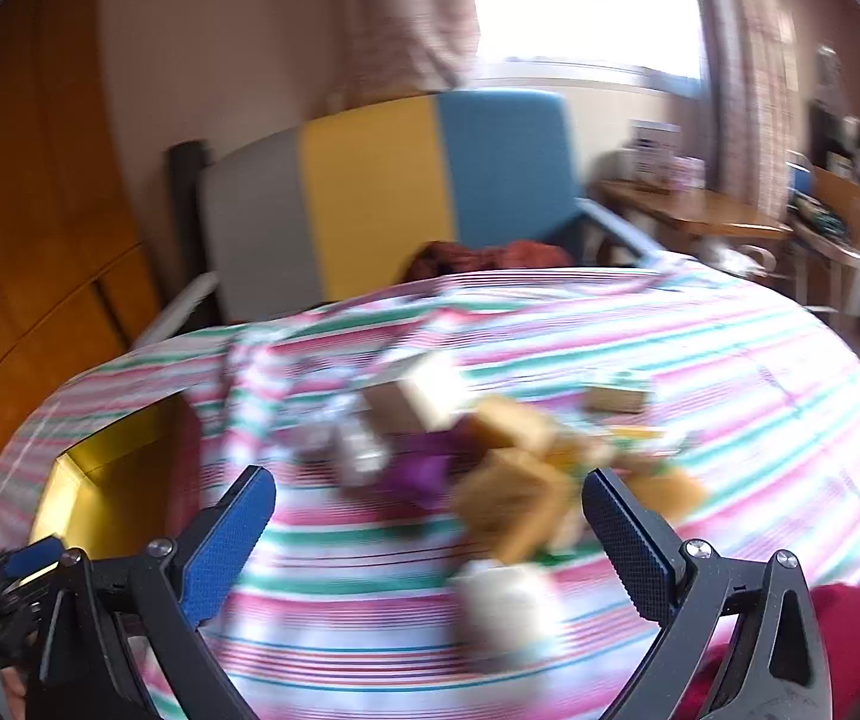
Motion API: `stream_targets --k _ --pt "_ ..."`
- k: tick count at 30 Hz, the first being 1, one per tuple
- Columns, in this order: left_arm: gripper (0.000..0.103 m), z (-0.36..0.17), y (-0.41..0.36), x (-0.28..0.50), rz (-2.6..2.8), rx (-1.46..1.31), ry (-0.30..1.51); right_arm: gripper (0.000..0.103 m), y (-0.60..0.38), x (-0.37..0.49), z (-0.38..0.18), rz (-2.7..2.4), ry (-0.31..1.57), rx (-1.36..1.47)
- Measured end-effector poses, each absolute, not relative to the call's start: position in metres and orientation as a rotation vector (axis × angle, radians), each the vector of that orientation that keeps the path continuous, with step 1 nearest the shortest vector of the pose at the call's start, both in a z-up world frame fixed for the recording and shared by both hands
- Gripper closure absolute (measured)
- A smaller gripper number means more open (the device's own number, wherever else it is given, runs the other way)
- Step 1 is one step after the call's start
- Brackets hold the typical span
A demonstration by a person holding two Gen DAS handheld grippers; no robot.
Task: Organize objects
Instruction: 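Grasp the grey knit sock with the left gripper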
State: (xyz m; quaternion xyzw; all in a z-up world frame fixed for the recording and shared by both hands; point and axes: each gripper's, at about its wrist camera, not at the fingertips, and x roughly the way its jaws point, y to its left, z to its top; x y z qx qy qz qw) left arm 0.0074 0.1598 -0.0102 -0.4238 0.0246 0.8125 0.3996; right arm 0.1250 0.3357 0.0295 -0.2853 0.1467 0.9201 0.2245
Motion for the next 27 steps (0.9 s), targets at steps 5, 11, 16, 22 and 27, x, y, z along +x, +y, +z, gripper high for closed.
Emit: stream_targets --k 5,11,16,22,27 --pt "0.029 -0.029 0.197 0.003 1.954 -1.165 0.126 0.000 0.401 0.157 0.026 2.430 0.558 -0.740" --pt "0.030 -0.038 0.262 0.008 1.787 -1.202 0.184 0.000 0.438 0.184 0.007 2.384 0.792 -0.653" --pt "0.031 -0.057 0.325 0.016 1.584 -1.273 0.174 0.000 0.443 0.195 0.006 2.434 0.928 -0.537" --pt "0.031 -0.076 0.376 0.032 1.488 -1.322 0.193 0.000 0.445 0.192 0.003 2.462 0.933 -0.537" --pt "0.030 -0.088 0.400 0.040 1.529 -1.314 0.240 0.000 0.450 0.198 -0.001 2.468 0.989 -0.507"
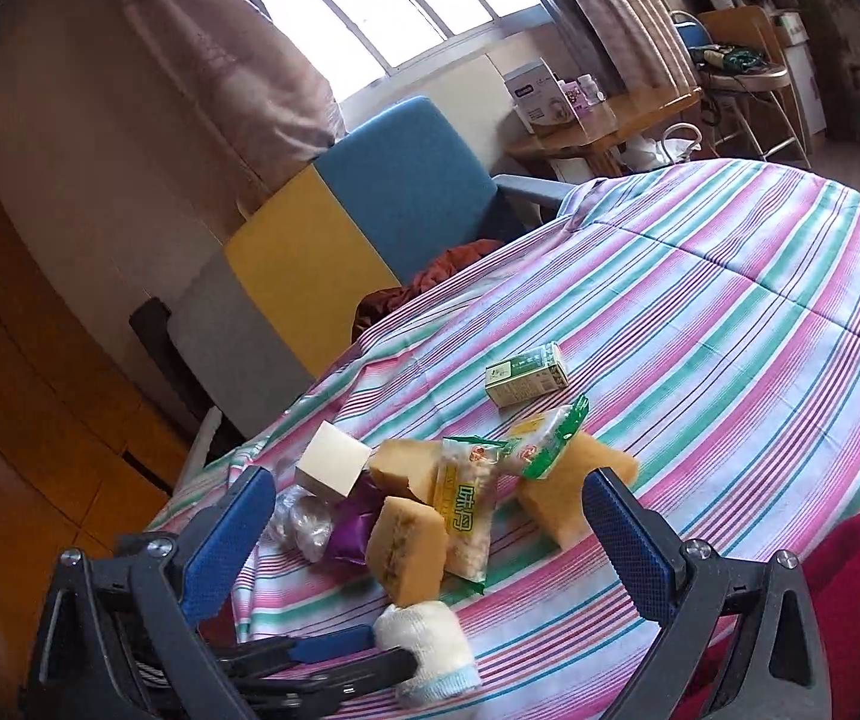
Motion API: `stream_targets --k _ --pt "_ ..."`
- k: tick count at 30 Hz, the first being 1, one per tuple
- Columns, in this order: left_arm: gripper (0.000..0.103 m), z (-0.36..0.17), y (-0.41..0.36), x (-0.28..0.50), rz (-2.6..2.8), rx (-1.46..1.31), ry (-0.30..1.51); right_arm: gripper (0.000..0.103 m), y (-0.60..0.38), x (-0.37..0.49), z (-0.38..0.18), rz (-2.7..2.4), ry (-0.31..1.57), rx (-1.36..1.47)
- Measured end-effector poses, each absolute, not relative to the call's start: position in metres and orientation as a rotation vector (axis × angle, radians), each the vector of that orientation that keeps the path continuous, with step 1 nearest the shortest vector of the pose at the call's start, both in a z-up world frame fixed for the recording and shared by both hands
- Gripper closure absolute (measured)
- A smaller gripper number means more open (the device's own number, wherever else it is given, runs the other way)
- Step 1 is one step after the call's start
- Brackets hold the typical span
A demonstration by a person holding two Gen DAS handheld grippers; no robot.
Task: Organize objects
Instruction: 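Grasp the grey knit sock with the left gripper, then carry the sock to the gold tray while the right gripper grasps a yellow sponge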
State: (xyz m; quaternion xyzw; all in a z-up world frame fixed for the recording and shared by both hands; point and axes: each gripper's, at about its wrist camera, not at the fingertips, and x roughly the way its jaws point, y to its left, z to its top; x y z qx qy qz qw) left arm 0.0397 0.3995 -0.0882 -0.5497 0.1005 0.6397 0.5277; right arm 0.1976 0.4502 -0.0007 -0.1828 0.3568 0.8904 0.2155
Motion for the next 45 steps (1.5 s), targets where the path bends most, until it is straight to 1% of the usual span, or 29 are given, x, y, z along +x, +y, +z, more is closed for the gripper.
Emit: stream_targets --k 3,4,5,7,14,17,22,24,28,29,33,36,37,38,39,40,42,45 --pt "0.032 -0.105 0.403 0.037 1.559 -1.377 0.290 0.000 0.453 0.200 -0.004 2.461 1.022 -0.502" --pt "0.036 -0.108 0.401 0.039 1.567 -1.360 0.303 0.000 0.454 0.200 -0.004 2.458 1.029 -0.503" --pt "0.045 -0.106 0.398 0.041 1.579 -1.327 0.324 0.000 0.454 0.200 -0.005 2.456 1.035 -0.504" --pt "0.047 -0.104 0.388 0.045 1.565 -1.283 0.347 0.000 0.455 0.199 -0.006 2.448 1.041 -0.513" --pt "0.048 -0.099 0.321 0.024 1.658 -1.249 0.316 0.000 0.453 0.188 -0.008 2.433 0.984 -0.616" --pt "0.048 -0.099 0.290 0.021 1.737 -1.203 0.348 0.000 0.448 0.177 -0.010 2.430 0.928 -0.712" --pt "0.048 -0.098 0.245 0.022 1.800 -1.153 0.347 0.000 0.431 0.150 -0.017 2.414 0.796 -0.937" --pt "0.048 -0.097 0.236 0.023 1.813 -1.136 0.360 0.000 0.425 0.138 -0.021 2.399 0.766 -1.002" --pt "0.048 -0.095 0.238 0.027 1.820 -1.124 0.358 0.000 0.410 0.112 -0.028 2.350 0.767 -1.071" --pt "0.048 -0.096 0.250 0.030 1.822 -1.124 0.361 0.002 0.407 0.105 -0.028 2.335 0.750 -1.073" --pt "0.048 -0.095 0.251 0.033 1.818 -1.107 0.366 0.008 0.402 0.073 -0.035 2.250 0.693 -1.086" --pt "0.048 -0.094 0.247 0.034 1.813 -1.108 0.349 0.009 0.404 0.050 -0.049 2.188 0.644 -1.125" --pt "0.048 -0.091 0.243 0.035 1.812 -1.101 0.343 0.011 0.403 0.044 -0.054 2.173 0.617 -1.145" --pt "0.048 -0.089 0.241 0.036 1.810 -1.093 0.340 0.021 0.401 0.038 -0.059 2.159 0.586 -1.174" --pt "0.048 -0.086 0.238 0.038 1.810 -1.084 0.337 0.044 0.397 0.032 -0.067 2.145 0.543 -1.216" --pt "0.048 -0.083 0.234 0.040 1.809 -1.074 0.330 0.045 0.394 0.028 -0.076 2.134 0.507 -1.262" --pt "0.048 -0.076 0.226 0.040 1.804 -1.066 0.299 0.048 0.386 0.032 -0.077 2.160 0.455 -1.256" --pt "0.048 -0.061 0.211 0.040 1.816 -1.048 0.241 0.048 0.379 0.051 -0.067 2.250 0.500 -1.240"
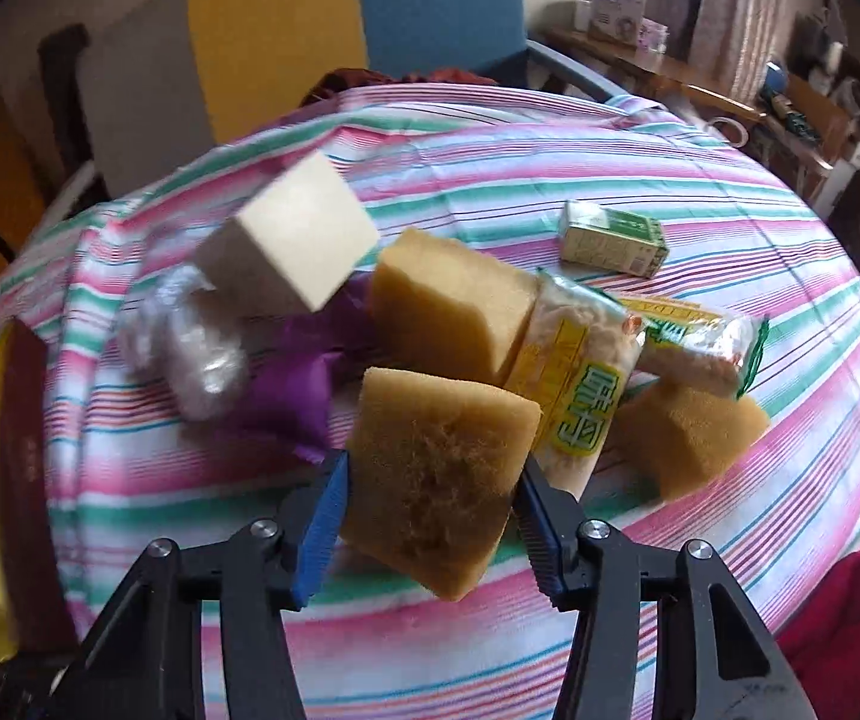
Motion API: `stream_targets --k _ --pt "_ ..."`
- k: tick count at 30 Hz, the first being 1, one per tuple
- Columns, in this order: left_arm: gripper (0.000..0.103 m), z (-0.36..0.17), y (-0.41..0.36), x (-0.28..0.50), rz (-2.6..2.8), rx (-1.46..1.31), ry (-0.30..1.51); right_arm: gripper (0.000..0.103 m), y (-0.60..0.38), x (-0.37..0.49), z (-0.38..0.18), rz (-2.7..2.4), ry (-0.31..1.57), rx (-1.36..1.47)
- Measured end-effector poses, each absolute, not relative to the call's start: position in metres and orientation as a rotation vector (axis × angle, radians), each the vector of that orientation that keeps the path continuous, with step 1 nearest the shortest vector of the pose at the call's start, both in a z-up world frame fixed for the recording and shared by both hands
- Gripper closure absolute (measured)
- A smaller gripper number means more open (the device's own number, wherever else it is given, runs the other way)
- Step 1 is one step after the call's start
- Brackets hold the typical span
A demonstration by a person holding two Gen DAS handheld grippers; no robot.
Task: Organize objects
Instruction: 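Carry the sock to the gold tray while the right gripper grasps a yellow sponge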
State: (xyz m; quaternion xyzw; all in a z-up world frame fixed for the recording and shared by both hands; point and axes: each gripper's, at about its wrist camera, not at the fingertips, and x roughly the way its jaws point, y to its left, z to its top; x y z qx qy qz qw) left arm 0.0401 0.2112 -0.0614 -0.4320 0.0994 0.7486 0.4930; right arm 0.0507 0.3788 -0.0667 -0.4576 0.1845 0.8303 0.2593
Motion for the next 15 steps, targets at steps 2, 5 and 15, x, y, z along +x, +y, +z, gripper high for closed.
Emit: stream_targets --k 2,5,15 --pt "0.048 -0.050 0.201 0.037 1.831 -1.039 0.199 0.048 0.372 0.061 -0.061 2.291 0.501 -1.230" --pt "0.048 -0.031 0.177 0.026 1.887 -1.023 0.121 0.048 0.362 0.075 -0.057 2.353 0.524 -1.226" --pt "0.048 -0.023 0.064 -0.088 2.275 -1.169 -0.079 0.048 0.321 0.092 -0.053 2.480 0.476 -1.230"
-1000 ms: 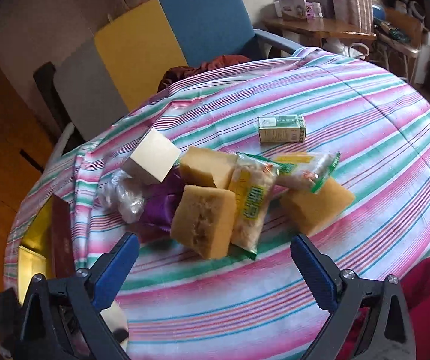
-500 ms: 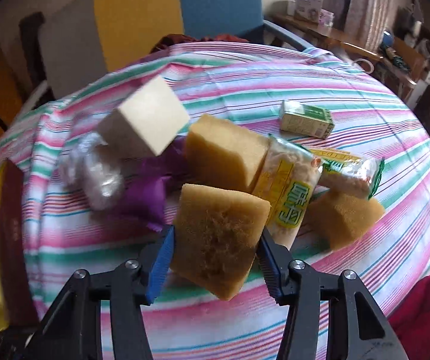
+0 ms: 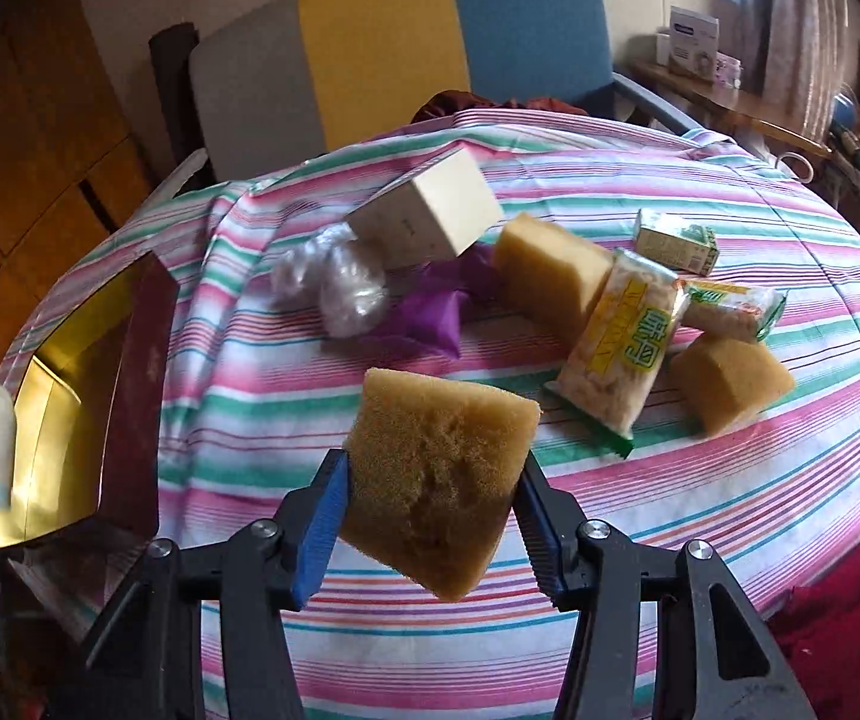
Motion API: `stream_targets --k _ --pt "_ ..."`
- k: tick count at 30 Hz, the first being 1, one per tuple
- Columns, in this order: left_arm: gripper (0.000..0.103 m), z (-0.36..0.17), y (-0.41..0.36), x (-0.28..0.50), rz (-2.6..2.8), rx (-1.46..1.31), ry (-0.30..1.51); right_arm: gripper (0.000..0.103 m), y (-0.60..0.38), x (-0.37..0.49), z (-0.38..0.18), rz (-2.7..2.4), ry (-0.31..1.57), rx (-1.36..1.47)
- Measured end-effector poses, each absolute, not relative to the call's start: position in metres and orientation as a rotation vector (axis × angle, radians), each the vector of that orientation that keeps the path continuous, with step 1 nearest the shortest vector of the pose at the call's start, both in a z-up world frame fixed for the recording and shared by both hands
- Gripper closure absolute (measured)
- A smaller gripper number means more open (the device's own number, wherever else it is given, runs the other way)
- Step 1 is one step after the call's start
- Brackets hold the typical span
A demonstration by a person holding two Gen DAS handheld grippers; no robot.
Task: Organize objects
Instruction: 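Carry the sock to the gold tray while the right gripper grasps a yellow sponge, then release the sock in the tray while the right gripper carries the sponge there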
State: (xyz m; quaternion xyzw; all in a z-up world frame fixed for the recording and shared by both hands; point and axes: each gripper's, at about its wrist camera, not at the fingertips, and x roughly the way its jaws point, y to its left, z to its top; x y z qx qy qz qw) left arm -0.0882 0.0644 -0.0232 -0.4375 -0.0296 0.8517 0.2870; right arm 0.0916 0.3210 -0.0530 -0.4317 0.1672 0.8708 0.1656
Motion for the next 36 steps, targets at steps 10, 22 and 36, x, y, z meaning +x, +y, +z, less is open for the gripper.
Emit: stream_targets --k 10,22,36 --pt "0.048 -0.060 0.021 -0.188 2.442 -1.337 -0.062 0.048 0.301 0.085 -0.064 2.518 0.419 -1.310" --pt "0.046 -0.085 0.028 -0.235 2.494 -1.462 0.050 0.048 0.301 0.081 -0.075 2.496 0.394 -1.365" --pt "0.032 -0.031 0.005 -0.181 2.641 -1.219 0.000 0.048 0.301 0.076 -0.077 2.490 0.395 -1.368"
